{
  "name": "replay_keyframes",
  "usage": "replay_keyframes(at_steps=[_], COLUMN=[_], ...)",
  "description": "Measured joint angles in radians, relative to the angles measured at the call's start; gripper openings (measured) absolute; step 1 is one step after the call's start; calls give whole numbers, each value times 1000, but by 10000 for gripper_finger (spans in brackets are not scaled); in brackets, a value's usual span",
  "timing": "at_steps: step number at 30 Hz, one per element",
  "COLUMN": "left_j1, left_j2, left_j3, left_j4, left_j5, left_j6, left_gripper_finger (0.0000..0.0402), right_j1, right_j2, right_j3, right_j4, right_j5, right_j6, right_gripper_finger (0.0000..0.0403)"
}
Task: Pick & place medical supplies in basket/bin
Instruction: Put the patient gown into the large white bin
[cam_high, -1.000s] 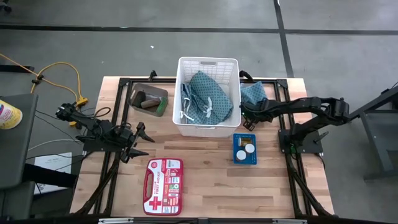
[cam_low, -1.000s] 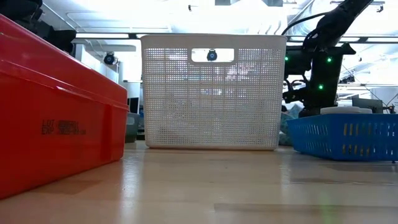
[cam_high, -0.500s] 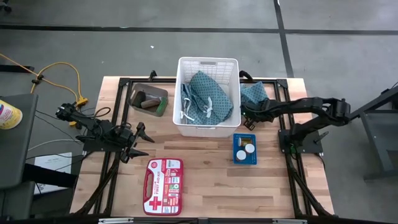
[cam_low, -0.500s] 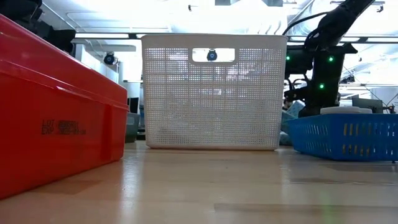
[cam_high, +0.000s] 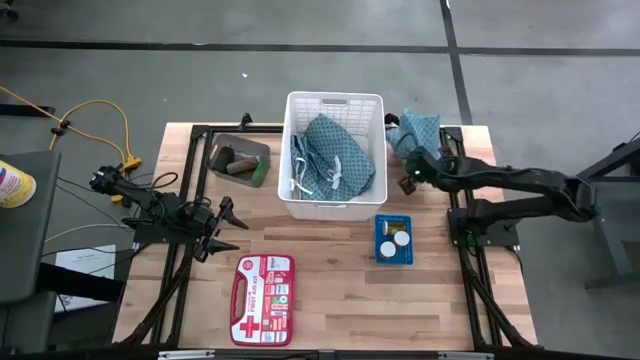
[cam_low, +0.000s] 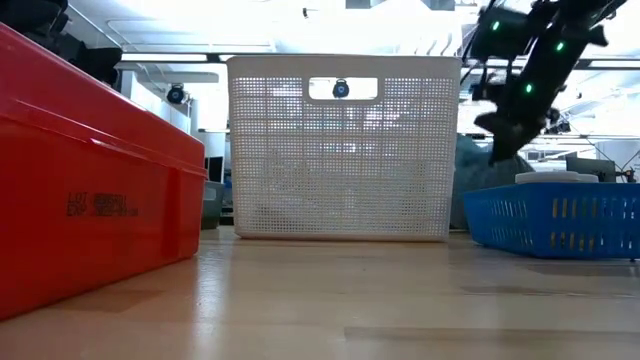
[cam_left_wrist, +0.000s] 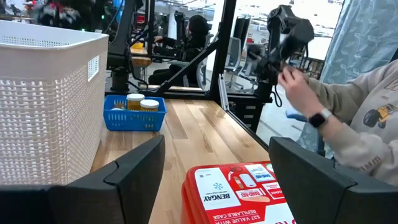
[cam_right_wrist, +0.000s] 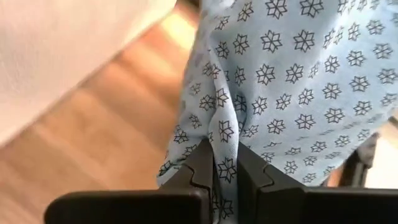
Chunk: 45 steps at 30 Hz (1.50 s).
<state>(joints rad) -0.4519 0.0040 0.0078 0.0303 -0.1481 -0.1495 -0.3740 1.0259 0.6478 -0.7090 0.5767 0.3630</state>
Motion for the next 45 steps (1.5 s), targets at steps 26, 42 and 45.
replay_keyframes(at_steps=[26,42,45], left_j1=[0,0,0], left_j2=[0,0,0], left_j3=[0,0,0], left_j4=[0,0,0], left_j5=[-4,-3,-3], left_j6=[0,0,0], left_gripper_finger=[281,281,281], right_j1=[0,0,0], right_j2=[-178,-36,0], right_j3=[163,394,444], right_j4=[130,297,355], right_j5=[161,363,368], right_j6=[-176,-528,-599], right_gripper_finger=[17,18,18])
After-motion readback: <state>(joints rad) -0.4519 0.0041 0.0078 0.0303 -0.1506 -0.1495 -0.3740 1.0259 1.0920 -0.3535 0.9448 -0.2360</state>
